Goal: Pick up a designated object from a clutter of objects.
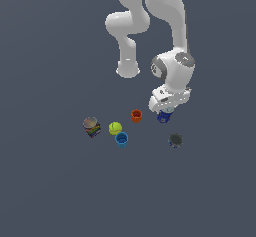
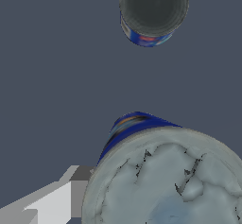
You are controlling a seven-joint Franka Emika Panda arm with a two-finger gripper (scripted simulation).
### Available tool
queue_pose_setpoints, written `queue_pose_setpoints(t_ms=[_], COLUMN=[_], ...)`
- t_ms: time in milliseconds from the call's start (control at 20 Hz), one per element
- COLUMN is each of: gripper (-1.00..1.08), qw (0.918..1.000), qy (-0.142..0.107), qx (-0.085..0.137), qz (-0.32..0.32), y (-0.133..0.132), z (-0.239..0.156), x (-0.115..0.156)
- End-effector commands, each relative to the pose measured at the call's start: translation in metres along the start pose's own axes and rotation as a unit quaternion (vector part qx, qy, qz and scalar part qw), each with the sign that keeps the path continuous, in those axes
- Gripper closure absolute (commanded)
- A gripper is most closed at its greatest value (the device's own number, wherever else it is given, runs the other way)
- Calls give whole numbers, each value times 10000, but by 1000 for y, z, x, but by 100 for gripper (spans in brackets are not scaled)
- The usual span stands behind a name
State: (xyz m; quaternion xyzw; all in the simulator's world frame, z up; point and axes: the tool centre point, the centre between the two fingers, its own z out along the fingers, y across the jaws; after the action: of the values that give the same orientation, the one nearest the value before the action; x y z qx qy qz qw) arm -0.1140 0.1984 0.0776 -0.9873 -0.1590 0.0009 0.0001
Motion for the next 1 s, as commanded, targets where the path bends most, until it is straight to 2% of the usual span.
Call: queue_pose_setpoints(t_ms=[0,450,950], gripper=[108,108,108], qw=[10000,10000,10000], qy=[10,9,8], qx=[0,10,21], qz=[-1,-4,-9], y=[1,10,32], z=[-3,-35,-108], x=[2,21,64])
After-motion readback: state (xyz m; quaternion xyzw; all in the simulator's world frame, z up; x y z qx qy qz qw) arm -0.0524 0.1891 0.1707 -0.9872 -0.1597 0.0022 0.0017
